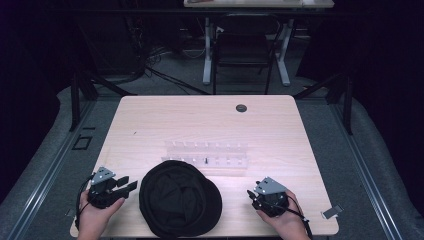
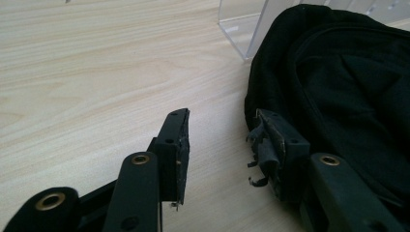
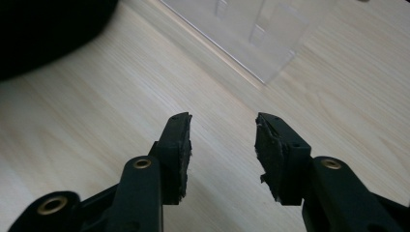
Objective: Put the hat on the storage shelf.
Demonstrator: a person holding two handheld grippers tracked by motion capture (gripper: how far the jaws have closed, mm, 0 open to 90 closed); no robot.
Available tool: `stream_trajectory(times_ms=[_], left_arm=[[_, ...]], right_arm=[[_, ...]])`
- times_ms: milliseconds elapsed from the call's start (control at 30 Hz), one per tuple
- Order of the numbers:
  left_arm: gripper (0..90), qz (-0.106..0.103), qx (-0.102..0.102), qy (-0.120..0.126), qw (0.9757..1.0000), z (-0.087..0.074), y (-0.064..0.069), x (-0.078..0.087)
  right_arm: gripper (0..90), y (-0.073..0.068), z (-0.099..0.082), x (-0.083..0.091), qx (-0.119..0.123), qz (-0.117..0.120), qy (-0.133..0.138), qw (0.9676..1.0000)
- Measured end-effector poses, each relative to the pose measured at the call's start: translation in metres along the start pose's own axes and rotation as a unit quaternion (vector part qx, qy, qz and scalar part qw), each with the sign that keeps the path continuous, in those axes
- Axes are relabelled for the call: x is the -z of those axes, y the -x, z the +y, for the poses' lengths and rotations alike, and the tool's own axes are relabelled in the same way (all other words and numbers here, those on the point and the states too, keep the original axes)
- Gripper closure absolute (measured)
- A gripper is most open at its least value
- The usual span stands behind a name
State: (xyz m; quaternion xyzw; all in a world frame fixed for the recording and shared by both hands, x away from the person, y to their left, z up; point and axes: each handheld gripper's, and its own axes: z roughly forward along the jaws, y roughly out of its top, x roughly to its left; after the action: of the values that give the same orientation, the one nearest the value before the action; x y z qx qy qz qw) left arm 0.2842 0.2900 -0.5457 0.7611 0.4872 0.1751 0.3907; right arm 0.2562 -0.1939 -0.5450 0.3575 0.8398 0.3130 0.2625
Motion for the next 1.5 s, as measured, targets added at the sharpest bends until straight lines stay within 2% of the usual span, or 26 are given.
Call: stream_trajectory(times_ms=[100, 133, 267, 333, 367, 500, 600, 733, 867, 967, 1033, 1167, 1200, 1333, 1500], left_arm=[[53.7, -0.001, 0.011, 0.007, 0.9999, 0.0, -0.001, 0.0], [52.9, -0.003, 0.016, 0.01, 0.9998, 0.0, -0.002, 0.001], [52.4, 0.002, 0.02, 0.012, 0.9997, 0.0, -0.002, 0.002], [55.5, -0.011, 0.024, 0.013, 0.9996, 0.001, -0.002, 0.004], [56.6, -0.011, 0.024, 0.013, 0.9996, 0.001, -0.002, 0.004], [57.9, -0.018, 0.022, 0.018, 0.9994, 0.003, 0.003, 0.004], [58.0, -0.025, 0.022, 0.017, 0.9993, 0.003, 0.005, 0.003], [58.2, -0.028, 0.016, 0.008, 0.9994, 0.004, 0.009, 0.0], [59.6, -0.032, 0.015, 0.004, 0.9994, 0.004, 0.012, -0.002], [59.7, -0.036, 0.013, 0.001, 0.9993, 0.004, 0.014, -0.004], [59.8, -0.04, 0.012, -0.002, 0.9991, 0.004, 0.014, -0.005], [59.8, -0.043, 0.008, -0.009, 0.999, 0.003, 0.016, -0.008], [60.1, -0.043, 0.008, -0.009, 0.999, 0.003, 0.016, -0.008], [61.7, -0.048, 0.009, -0.015, 0.9987, 0.003, 0.017, -0.009], [69.0, -0.061, 0.019, -0.029, 0.9976, 0.003, 0.021, -0.008]], right_arm=[[60.6, -0.004, 0.003, 0.004, 0.003, 0.011, 0.013, 0.9999], [64.3, -0.009, 0.007, 0.005, 0.007, 0.026, 0.027, 0.9993], [67.0, -0.015, 0.011, 0.006, 0.012, 0.042, 0.035, 0.9984], [67.2, -0.021, 0.016, 0.006, 0.005, 0.062, 0.043, 0.9971], [67.2, -0.021, 0.016, 0.006, 0.005, 0.062, 0.043, 0.9971], [66.2, -0.031, 0.024, 0.006, -0.008, 0.1, 0.054, 0.9935], [64.8, -0.036, 0.028, 0.005, -0.002, 0.111, 0.053, 0.9924], [63.1, -0.038, 0.034, 0.005, -0.013, 0.129, 0.062, 0.9897], [62.4, -0.039, 0.038, 0.006, -0.023, 0.135, 0.071, 0.988], [60.6, -0.043, 0.043, 0.006, -0.029, 0.149, 0.077, 0.9853], [60.4, -0.048, 0.045, 0.005, -0.022, 0.157, 0.076, 0.9844], [60.8, -0.055, 0.044, 0.0, -0.004, 0.153, 0.063, 0.9862], [61.4, -0.056, 0.043, -0.003, -0.006, 0.157, 0.062, 0.9856], [64.7, -0.055, 0.043, -0.005, -0.002, 0.162, 0.059, 0.985], [66.7, -0.052, 0.044, -0.008, 0.013, 0.157, 0.056, 0.9858]])
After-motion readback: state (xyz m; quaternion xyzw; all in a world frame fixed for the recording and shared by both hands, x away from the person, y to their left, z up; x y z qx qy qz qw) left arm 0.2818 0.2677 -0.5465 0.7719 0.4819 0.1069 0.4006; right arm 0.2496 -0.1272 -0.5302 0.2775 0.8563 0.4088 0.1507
